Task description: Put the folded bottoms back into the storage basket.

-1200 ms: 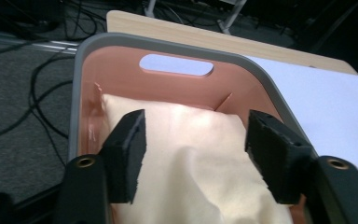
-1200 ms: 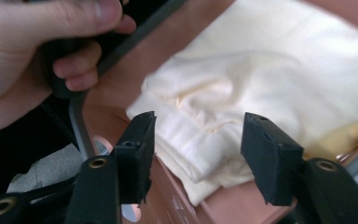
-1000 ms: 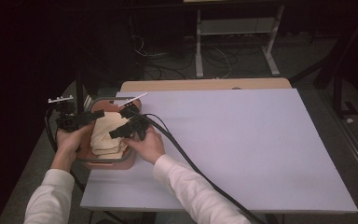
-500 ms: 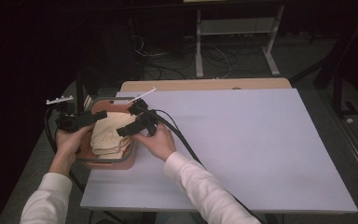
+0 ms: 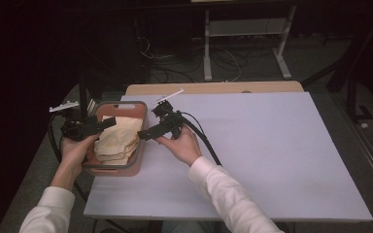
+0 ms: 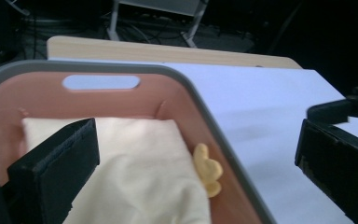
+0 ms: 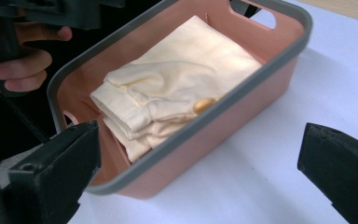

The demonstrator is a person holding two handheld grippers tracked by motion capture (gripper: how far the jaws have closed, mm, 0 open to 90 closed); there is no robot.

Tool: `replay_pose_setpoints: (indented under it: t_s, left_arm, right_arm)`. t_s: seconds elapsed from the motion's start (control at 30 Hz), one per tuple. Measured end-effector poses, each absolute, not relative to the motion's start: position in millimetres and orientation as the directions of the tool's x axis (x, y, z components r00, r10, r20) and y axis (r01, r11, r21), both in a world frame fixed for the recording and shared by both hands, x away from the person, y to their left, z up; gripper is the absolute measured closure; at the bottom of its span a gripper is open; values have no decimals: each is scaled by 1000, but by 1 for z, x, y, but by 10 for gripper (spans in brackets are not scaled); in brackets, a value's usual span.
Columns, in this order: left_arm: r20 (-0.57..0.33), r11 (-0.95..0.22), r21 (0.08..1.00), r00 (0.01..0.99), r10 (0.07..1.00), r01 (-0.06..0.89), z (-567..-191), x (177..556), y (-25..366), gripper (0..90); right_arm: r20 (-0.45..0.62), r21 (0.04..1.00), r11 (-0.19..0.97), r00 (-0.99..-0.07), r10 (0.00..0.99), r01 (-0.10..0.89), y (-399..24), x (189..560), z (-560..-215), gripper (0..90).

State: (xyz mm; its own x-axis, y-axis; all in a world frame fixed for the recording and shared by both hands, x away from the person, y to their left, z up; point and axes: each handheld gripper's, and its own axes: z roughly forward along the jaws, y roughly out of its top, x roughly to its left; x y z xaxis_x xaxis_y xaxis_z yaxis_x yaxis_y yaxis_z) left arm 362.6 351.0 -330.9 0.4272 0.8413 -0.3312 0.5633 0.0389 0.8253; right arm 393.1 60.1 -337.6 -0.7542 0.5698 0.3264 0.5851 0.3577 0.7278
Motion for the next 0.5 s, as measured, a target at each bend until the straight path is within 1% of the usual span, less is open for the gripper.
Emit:
replay_pose_setpoints:
  t_s: [0.3, 0.5]
  left_arm:
    - [-293, -19, 848, 499, 816, 530, -322, 351, 328, 0]
    - [-272, -48, 854, 523, 808, 519, -322, 347, 313, 0]
  right_arm:
    - [334, 741, 337, -754, 565, 581, 30, 391, -339, 0]
    - [329, 751, 330, -757, 564, 572, 12, 386, -339, 0]
